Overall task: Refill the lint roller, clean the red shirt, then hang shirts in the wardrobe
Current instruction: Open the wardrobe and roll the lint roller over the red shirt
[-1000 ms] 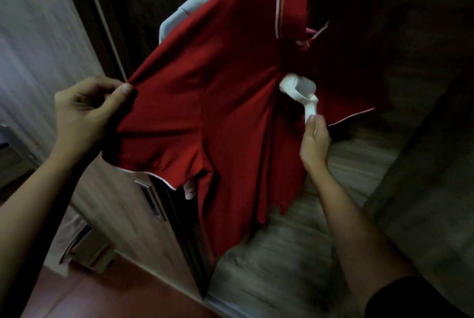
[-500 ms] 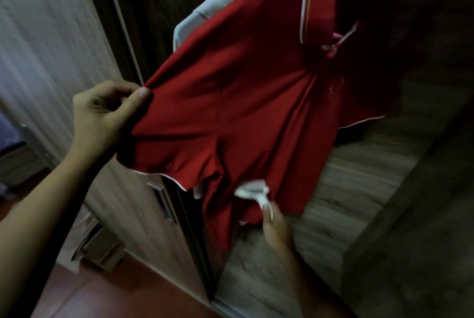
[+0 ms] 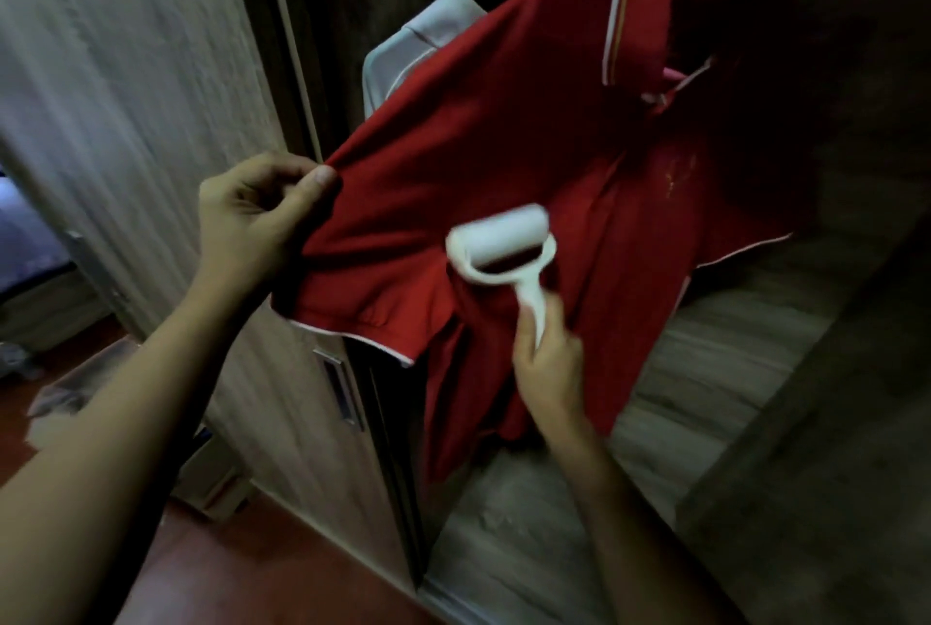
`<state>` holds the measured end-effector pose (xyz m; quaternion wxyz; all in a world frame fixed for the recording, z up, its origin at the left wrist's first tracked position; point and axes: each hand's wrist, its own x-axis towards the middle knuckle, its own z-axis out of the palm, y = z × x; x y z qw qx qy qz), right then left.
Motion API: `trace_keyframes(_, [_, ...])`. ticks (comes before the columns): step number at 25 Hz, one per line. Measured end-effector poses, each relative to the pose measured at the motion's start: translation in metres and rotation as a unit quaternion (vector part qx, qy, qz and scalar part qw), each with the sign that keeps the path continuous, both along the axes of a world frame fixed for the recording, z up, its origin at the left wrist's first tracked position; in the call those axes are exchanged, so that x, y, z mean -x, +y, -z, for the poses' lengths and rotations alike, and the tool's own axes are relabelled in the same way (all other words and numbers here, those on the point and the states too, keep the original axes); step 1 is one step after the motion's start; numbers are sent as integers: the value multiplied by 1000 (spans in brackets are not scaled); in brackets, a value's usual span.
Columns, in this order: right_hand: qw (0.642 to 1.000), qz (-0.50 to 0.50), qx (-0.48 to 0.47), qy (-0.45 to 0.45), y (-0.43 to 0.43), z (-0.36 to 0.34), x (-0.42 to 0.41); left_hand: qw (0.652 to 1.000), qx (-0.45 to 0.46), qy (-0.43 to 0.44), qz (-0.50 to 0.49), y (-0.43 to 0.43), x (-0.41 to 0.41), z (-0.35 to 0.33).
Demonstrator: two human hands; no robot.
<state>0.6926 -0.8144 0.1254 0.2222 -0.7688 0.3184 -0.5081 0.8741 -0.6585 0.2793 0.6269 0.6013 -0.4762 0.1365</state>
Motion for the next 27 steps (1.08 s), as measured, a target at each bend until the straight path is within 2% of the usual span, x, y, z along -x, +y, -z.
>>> trace_keyframes(3, [981,8,-70,179,8,97,-8,1000,-2,0,-8,-1,-1,1])
trace_keyframes(5, [937,11,-155,313,12,133,-5,1000,-4,-2,-10,1,-4,1])
trace_keyframes(6, [923,12,-192,334,12,139,-3,1000,-5,1,-7,1,-5,1])
trace_keyframes(8, [938,30,-189,288,11,133,1,1000,-2,10,1,1,-5,0])
trace_keyframes(12, [993,-1,-92,71,12,31,5,1000,7,19,7,-2,-2,1])
trace_keyframes(15, [997,-2,7,-81,17,-68,10,1000,12,23,14,-1,-3,2])
trace_keyframes(17, [990,17,33,-134,16,-115,12,1000,9,23,17,-1,-3,2])
trace_keyframes(20, [993,21,-7,-113,28,-132,6,999,9,31,22,-1,-2,1])
trace_keyframes(25, [991,-89,-102,-17,106,-61,0,1000,7,21,5,-2,-4,2])
trace_keyframes(27, [989,-95,-111,-13,111,-58,2,1000,7,15,5,-1,-4,2])
